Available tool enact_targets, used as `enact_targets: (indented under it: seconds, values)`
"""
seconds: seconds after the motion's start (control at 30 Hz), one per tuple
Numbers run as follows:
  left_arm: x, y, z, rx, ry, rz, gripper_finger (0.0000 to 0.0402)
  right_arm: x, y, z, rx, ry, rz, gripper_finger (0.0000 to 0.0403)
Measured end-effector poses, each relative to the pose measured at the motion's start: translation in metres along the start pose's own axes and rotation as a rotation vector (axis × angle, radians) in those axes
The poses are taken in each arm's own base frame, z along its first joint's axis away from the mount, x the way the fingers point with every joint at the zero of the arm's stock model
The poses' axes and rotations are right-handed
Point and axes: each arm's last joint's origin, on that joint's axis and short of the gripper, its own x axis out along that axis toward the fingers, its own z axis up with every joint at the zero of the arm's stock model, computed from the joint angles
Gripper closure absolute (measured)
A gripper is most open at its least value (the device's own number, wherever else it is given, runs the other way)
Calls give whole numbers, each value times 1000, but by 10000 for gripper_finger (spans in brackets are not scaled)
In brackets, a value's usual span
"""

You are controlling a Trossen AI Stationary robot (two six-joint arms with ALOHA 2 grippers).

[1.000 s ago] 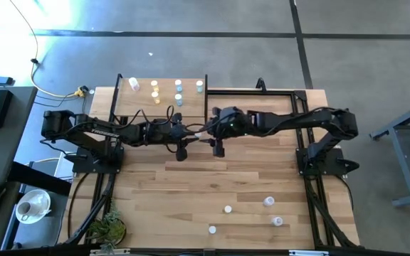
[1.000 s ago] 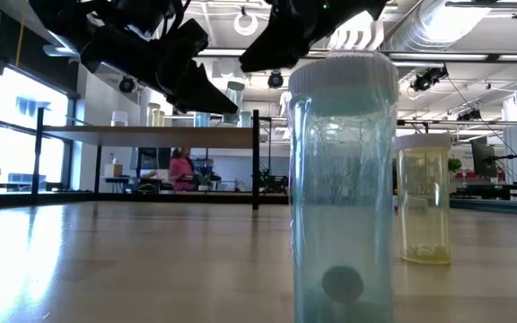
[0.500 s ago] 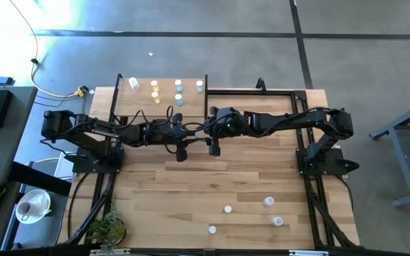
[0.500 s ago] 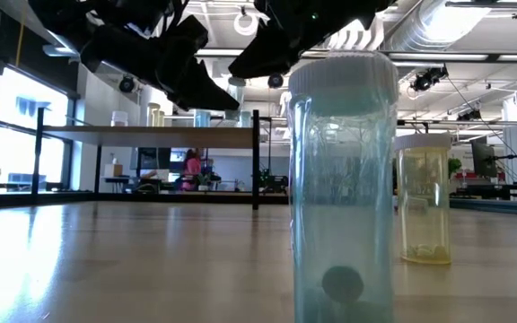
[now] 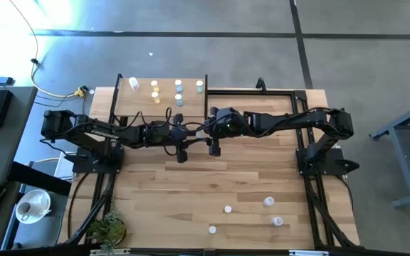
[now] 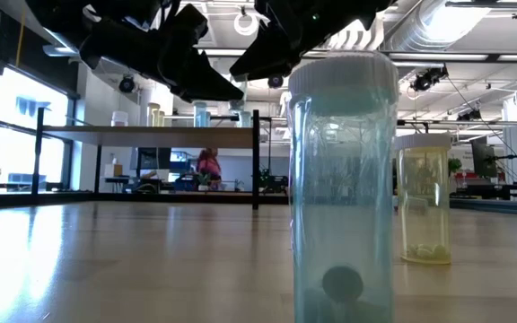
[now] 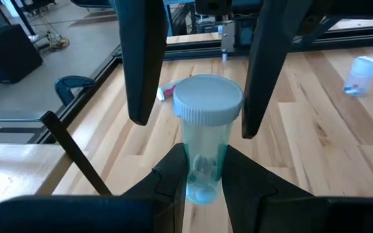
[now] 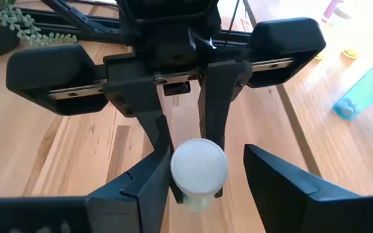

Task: Pick and place medicine bottles onto shelf by color
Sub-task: Put the top green pill bottle on the shelf aligned with the other green pill bottle

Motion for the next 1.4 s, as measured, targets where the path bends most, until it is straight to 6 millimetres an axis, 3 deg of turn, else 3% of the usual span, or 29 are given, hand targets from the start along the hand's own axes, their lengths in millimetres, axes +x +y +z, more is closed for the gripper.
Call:
enact_targets:
  seconds: [0.4,0.7,1.07,1.4]
  values:
    - [0,1,0,0,3,18,332,0,0,0,1,-1,11,296]
    - [0,1,0,-21,-3,19,319,0,0,0,3,0,12,297]
    - [-1,1,1,-47,-1,31,230,0,0,-1,4,5,15,297]
    - [-35,7,21,-101,-34,57,207,-9,-14,11,20,-1,-18,297]
